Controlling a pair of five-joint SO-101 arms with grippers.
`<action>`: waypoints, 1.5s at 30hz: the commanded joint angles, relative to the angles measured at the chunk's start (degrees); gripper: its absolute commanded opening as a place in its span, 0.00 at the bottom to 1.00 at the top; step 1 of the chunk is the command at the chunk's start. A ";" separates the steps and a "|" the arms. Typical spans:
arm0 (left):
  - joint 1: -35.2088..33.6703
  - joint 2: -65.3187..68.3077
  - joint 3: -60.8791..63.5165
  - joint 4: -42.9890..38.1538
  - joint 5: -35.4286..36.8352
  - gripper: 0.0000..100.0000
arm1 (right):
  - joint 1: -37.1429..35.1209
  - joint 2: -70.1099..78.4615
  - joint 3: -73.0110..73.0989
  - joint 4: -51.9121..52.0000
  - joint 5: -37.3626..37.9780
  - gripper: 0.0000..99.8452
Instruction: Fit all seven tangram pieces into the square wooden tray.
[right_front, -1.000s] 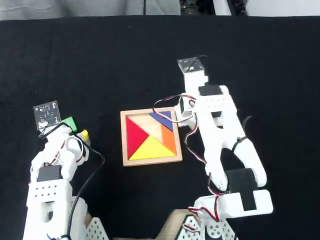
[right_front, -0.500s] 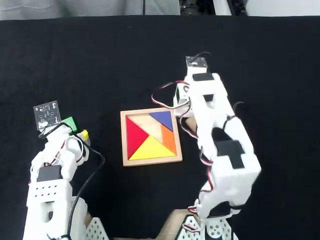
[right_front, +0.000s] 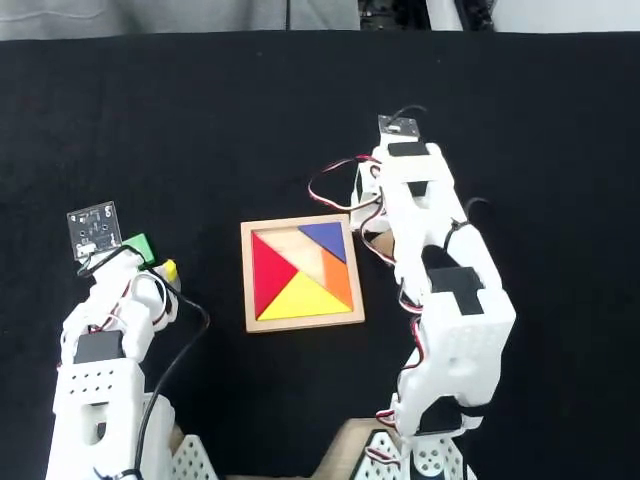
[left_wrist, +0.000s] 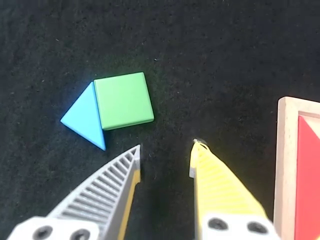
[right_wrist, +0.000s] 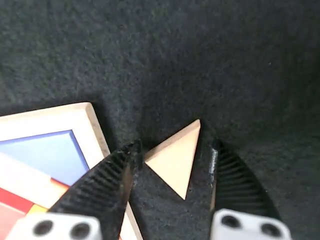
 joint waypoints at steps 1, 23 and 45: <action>0.75 -0.79 -0.22 -0.88 -0.18 0.17 | 0.70 -0.04 -1.63 0.53 -0.44 0.22; 0.75 -0.79 -0.31 -0.88 -0.18 0.17 | -0.70 -0.04 0.31 0.18 1.49 0.12; 0.75 -0.79 -0.22 -0.97 -0.18 0.17 | -3.87 -12.00 2.77 8.00 13.27 0.14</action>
